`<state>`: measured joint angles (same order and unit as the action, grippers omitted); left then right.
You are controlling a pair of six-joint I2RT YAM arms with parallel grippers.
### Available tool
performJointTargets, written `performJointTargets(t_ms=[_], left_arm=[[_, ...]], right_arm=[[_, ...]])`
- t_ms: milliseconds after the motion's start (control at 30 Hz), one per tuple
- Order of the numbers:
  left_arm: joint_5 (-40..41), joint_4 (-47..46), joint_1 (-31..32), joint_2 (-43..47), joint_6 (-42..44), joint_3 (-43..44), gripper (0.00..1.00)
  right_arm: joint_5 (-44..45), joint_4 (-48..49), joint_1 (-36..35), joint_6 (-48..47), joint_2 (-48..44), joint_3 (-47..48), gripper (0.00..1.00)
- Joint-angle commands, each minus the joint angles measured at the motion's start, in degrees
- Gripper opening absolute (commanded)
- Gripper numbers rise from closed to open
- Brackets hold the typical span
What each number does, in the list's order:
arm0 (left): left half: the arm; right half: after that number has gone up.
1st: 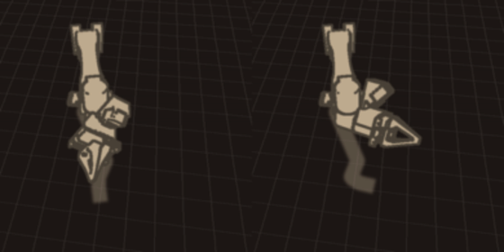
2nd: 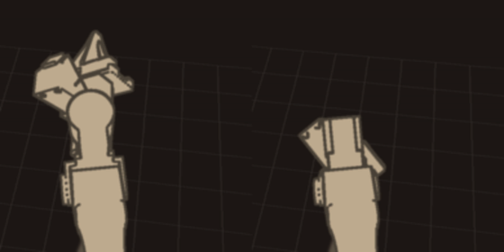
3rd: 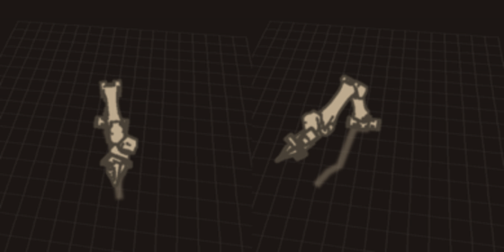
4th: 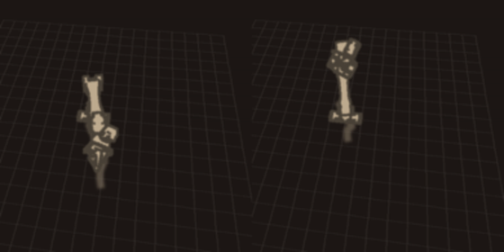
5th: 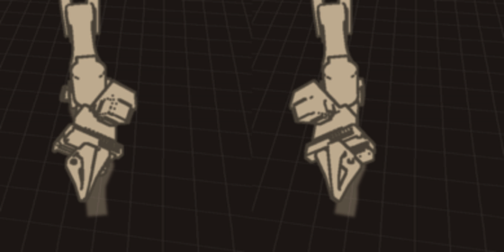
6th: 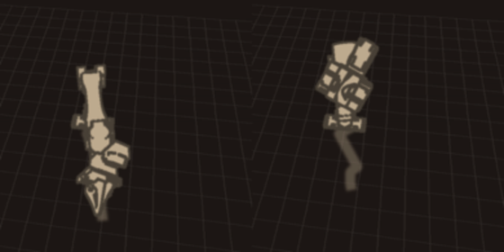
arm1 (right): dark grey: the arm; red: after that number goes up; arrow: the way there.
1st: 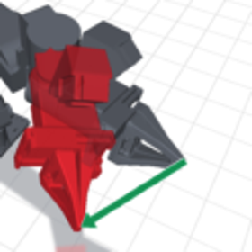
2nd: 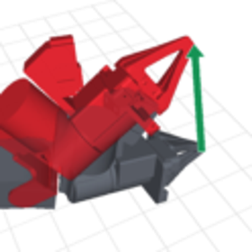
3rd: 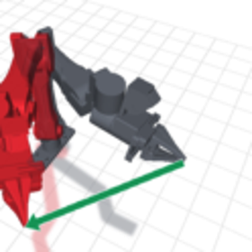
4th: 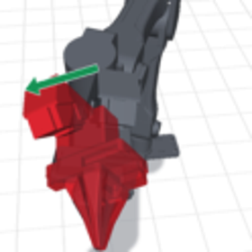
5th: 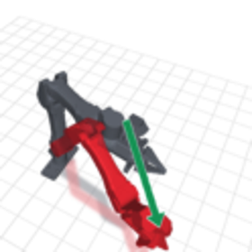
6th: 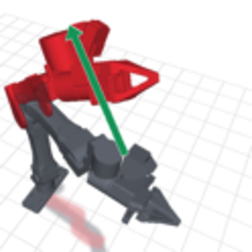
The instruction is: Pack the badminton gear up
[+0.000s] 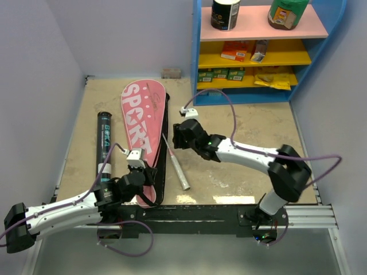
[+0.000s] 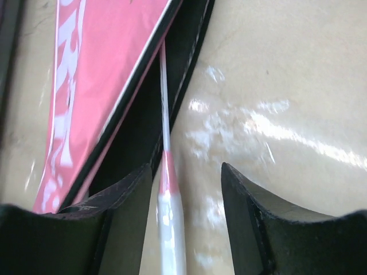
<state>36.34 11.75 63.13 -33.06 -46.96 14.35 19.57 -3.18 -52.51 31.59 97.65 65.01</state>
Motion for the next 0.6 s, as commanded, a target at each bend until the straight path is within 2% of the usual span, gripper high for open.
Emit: performJointTargets(t_ms=[0,67,233,433,567], left_arm=[[0.58,-3.31,0.5,-0.16,-0.15,3.75,0.0],[0.75,-3.22,0.5,-0.51,-0.15,4.02,0.0],[0.84,-3.75,0.5,-1.57,0.03,4.54,0.0],[0.67,-4.54,0.5,-2.27,0.47,5.07,0.0],[0.49,-4.54,0.5,-2.01,0.38,4.99,0.0]], right_arm=[[-5.23,-5.52,-0.14,-0.66,-12.79,-8.66,0.55],[-9.1,-6.05,-0.22,0.13,-16.94,-13.48,0.54],[-18.84,-8.42,-0.14,0.4,-23.89,-17.99,0.54],[-26.86,-1.94,-0.14,1.45,-24.96,-23.96,0.53],[-29.76,2.91,-0.14,3.73,-23.47,-27.91,0.47]])
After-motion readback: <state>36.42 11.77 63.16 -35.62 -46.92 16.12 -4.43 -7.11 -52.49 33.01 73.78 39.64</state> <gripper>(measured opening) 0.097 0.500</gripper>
